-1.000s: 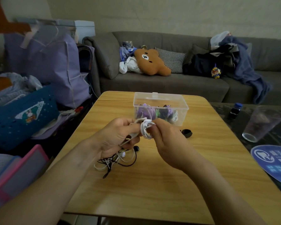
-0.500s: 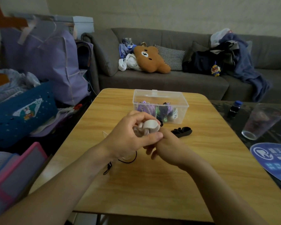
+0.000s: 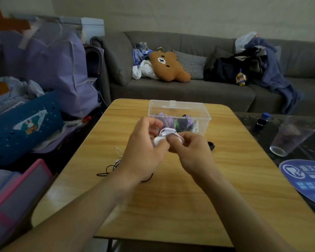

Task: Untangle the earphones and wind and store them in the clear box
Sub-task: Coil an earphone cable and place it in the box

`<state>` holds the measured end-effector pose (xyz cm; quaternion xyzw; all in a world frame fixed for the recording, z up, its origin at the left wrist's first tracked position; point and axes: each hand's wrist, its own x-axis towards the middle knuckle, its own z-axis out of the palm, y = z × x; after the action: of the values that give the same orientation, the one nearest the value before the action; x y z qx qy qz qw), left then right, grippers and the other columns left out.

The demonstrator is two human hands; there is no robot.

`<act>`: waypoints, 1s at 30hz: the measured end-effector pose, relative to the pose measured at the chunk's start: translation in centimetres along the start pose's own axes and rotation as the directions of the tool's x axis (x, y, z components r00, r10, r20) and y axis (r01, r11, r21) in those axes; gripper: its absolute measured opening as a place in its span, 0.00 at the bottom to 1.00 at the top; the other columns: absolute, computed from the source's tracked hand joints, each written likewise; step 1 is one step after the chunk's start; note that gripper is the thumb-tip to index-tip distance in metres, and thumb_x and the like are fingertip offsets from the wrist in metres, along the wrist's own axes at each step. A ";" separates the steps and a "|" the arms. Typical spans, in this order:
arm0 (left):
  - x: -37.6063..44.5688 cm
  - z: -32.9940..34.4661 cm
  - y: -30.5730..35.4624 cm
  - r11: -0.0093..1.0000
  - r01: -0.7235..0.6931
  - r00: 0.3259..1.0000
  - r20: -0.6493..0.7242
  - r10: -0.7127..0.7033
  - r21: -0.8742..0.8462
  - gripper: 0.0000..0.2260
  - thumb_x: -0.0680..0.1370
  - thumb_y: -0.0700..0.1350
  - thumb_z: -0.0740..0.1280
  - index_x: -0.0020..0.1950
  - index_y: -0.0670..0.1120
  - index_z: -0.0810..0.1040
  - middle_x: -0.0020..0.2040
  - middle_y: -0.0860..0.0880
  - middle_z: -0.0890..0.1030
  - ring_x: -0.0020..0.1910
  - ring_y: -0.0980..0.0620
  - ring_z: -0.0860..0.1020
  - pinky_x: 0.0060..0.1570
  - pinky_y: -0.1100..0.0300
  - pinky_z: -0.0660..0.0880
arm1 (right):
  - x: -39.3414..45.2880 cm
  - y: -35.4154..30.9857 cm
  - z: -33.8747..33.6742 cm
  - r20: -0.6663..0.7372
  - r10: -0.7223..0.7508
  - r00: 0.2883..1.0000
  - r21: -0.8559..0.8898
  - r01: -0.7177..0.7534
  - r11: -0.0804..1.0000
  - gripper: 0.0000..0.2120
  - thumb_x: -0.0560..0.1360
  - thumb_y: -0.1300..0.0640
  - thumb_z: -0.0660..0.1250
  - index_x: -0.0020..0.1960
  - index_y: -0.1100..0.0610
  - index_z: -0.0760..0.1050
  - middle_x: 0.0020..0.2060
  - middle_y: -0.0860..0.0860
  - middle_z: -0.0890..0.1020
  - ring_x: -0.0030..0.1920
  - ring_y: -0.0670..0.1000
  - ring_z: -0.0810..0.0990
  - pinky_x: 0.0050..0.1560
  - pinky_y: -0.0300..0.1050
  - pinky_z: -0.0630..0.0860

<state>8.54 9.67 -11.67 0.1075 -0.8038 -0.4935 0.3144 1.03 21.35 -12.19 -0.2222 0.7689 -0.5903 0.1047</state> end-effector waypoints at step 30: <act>-0.2 -0.7 -1.4 0.980 -0.122 0.932 0.359 0.057 0.160 0.07 0.83 0.43 0.60 0.59 0.53 0.68 0.56 0.50 0.70 0.45 0.58 0.73 0.42 0.65 0.72 | -1.0 -0.7 -0.9 -0.052 -0.607 0.793 -0.413 0.537 0.736 0.06 0.67 0.57 0.79 0.43 0.56 0.86 0.34 0.46 0.85 0.31 0.42 0.80 0.32 0.35 0.77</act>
<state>8.90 8.59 -12.74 0.0083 -0.8922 -0.4156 0.1766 1.72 22.45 -11.43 -0.4090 0.7673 -0.4523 -0.1984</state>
